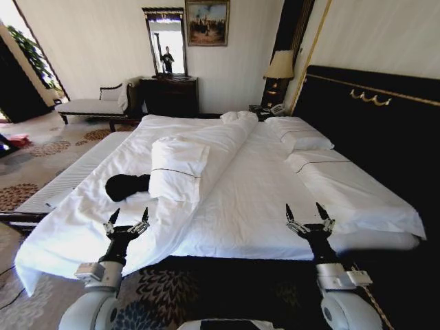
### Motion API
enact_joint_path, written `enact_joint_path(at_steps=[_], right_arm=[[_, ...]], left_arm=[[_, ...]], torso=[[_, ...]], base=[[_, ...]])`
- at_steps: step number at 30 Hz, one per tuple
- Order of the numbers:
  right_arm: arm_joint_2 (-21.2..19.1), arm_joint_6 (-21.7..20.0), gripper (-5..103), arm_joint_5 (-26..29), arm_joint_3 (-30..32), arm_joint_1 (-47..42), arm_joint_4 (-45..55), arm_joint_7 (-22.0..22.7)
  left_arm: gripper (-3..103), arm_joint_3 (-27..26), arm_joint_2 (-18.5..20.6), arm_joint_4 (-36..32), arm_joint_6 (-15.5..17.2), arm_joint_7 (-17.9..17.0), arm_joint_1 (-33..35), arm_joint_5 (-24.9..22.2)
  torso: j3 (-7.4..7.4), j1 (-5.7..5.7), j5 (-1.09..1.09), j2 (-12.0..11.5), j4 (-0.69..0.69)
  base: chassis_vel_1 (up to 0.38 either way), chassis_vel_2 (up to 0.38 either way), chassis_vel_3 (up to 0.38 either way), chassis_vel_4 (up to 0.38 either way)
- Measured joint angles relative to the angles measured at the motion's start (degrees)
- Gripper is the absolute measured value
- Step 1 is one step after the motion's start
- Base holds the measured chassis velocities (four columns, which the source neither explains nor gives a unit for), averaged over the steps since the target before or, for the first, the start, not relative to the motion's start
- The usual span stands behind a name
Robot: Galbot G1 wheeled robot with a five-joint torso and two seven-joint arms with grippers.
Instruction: Fold the clothes on the bed.
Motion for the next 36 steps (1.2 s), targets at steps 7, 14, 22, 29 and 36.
enact_joint_path(at_steps=[7,14,22,29,36], right_arm=[[0.0,0.4,100,-0.2,0.0,0.0,0.0,-0.2],[0.1,0.2,100,-1.1,-0.1,0.0,0.0,0.0],[0.1,0.1,100,-1.5,-0.3,0.0,-0.1,0.0],[0.1,0.1,100,-1.6,-0.4,0.0,-0.3,-0.1],[0.1,0.2,100,-1.7,-0.6,0.1,-0.3,-0.2]], left_arm=[[100,0.1,-0.2,0.0,-0.1,0.1,0.1,0.2],[100,-0.1,0.0,-0.1,-0.2,0.1,0.4,0.2],[100,-0.3,0.2,-0.2,-0.3,0.1,0.6,0.1],[100,-0.2,0.3,-0.2,-0.3,0.1,0.6,0.1],[100,-0.3,0.3,-0.1,-0.3,0.1,0.5,0.1]], torso=[[0.01,0.01,0.1,0.0,0.0],[0.01,0.0,0.02,0.0,0.0],[0.0,0.0,0.07,0.0,0.0],[0.0,0.0,0.06,0.0,-0.01],[0.02,0.04,0.04,0.0,0.01]], base=[[-0.003,-0.007,0.006,0.008],[-0.027,-0.018,0.012,0.009],[-0.011,0.007,0.02,-0.013],[-0.099,0.116,0.09,-0.127],[-0.007,0.186,0.016,-0.193]])
